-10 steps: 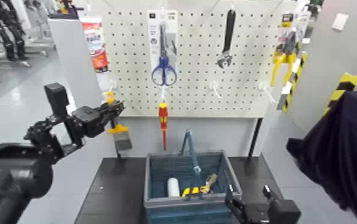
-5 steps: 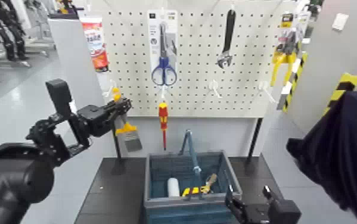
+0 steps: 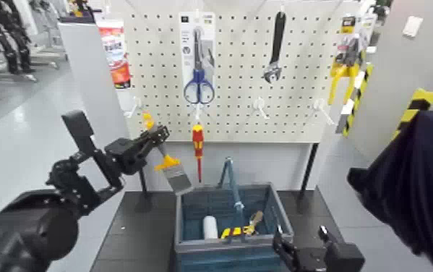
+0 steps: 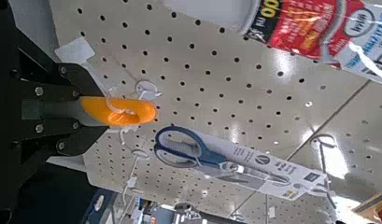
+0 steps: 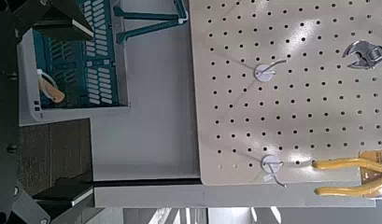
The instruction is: Put the yellow paint brush into the crate.
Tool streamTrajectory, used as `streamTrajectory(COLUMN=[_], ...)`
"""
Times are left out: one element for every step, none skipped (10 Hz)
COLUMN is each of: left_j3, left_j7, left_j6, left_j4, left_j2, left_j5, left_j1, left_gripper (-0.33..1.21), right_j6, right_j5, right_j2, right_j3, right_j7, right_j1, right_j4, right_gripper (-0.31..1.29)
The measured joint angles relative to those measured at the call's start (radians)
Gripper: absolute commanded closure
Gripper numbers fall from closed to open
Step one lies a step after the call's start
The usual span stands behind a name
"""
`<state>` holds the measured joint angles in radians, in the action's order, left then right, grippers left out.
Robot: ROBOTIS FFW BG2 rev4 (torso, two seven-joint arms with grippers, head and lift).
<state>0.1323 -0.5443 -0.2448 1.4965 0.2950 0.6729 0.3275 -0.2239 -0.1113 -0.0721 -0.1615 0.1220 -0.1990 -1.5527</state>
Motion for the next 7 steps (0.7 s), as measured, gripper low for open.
streamTrajectory(left_j3=[0.021, 0.051, 0.084, 0.122, 0.174, 0.241, 0.303], left_j7=[0.002, 0.003, 0.005, 0.007, 0.009, 0.012, 0.019], left_j6=[0.032, 0.07, 0.106, 0.135, 0.167, 0.202, 0.229], left_j4=[-0.038, -0.082, -0.125, -0.164, -0.208, -0.267, -0.325], left_j2=[-0.005, -0.01, -0.015, -0.02, -0.022, -0.024, -0.03], left_j5=[0.033, 0.067, 0.097, 0.122, 0.15, 0.188, 0.224], left_j1=[0.0, 0.001, 0.005, 0.013, 0.026, 0.044, 0.062], left_gripper=[1.2, 1.2, 1.2, 1.2, 1.2, 1.2, 1.2], right_j6=[-0.001, -0.003, -0.005, -0.007, -0.009, -0.012, -0.014], right_j5=[-0.001, -0.002, -0.003, -0.005, -0.006, -0.008, -0.01], right_j2=[0.0, 0.0, 0.0, 0.0, 0.0, -0.001, -0.001], right_j3=[0.0, 0.0, 0.0, -0.001, -0.001, -0.003, -0.004], right_j7=[-0.001, -0.001, -0.001, -0.001, -0.001, -0.001, -0.001], right_j1=[0.0, 0.0, 0.0, 0.0, 0.001, 0.002, 0.003], right_j4=[0.0, 0.0, 0.0, 0.0, 0.002, 0.004, 0.005], right_gripper=[0.14, 0.14, 0.14, 0.14, 0.14, 0.14, 0.14])
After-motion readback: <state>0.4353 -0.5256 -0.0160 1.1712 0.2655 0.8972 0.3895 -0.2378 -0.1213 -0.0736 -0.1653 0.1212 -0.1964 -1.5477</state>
